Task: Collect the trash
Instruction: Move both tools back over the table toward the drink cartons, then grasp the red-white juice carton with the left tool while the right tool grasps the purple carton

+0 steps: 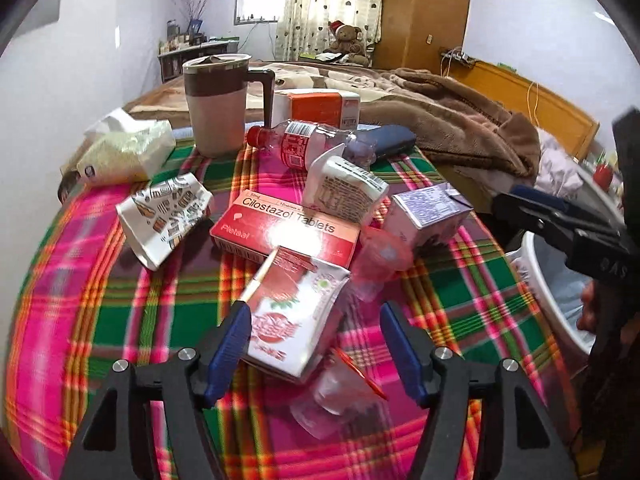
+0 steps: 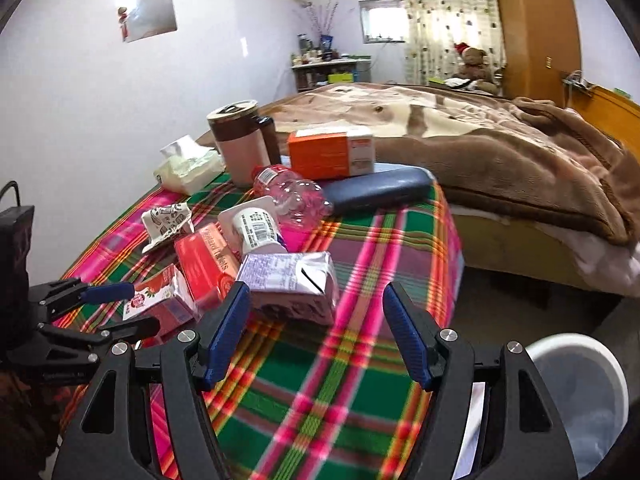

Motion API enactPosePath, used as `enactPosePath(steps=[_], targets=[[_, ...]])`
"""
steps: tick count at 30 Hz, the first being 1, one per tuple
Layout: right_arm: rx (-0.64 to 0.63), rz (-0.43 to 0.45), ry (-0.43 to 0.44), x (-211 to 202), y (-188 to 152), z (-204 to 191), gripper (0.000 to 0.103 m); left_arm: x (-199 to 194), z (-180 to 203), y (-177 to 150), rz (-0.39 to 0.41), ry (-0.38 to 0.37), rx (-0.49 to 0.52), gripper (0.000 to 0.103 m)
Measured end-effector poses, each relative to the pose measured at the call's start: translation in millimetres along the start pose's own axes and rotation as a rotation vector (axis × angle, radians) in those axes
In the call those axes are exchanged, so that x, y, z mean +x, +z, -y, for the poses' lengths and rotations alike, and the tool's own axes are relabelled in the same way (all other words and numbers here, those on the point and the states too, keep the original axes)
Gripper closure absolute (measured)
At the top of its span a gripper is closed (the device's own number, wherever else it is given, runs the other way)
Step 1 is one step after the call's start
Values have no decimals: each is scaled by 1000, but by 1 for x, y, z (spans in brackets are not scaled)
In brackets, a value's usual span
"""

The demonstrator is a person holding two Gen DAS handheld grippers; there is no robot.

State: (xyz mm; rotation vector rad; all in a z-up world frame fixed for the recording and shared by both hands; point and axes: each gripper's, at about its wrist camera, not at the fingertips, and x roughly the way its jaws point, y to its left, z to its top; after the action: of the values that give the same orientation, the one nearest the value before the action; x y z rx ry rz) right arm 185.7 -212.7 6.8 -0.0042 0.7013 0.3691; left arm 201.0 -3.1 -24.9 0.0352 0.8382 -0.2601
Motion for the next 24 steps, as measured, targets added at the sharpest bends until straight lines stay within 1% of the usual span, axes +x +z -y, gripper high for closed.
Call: enactPosePath(steps=[2, 4, 6, 7, 9, 11, 15, 16, 18, 21, 24], targets=[[-21, -11, 4, 10, 5, -3, 33, 4, 1, 2, -2, -4, 15, 36], [-39, -28, 43, 19, 10, -5, 33, 6, 1, 4, -5, -1, 24, 35], [-51, -29, 55, 23, 13, -5, 33, 5, -1, 5, -7, 23, 27, 35], [-60, -28, 64, 26, 15, -6, 33, 2, -3, 6, 2, 17, 32, 35], [-76, -38, 79, 33, 19, -7, 33, 4, -6, 6, -9, 17, 38, 35], [-80, -44, 99, 38, 21, -7, 33, 9, -12, 5, -32, 42, 41, 35], [-96, -67, 151, 45, 21, -9, 33, 10, -22, 4, -38, 13, 6, 33], [-110, -81, 150, 48, 20, -11, 33, 11, -22, 4, -44, 10, 9, 33], [-129, -106, 141, 49, 17, -13, 33, 13, -21, 4, -58, 31, 12, 33], [-141, -118, 172, 47, 15, -13, 33, 15, -21, 3, -62, -7, 7, 32], [-179, -138, 184, 41, 11, -16, 33, 19, -24, 2, -73, 3, -1, 32]])
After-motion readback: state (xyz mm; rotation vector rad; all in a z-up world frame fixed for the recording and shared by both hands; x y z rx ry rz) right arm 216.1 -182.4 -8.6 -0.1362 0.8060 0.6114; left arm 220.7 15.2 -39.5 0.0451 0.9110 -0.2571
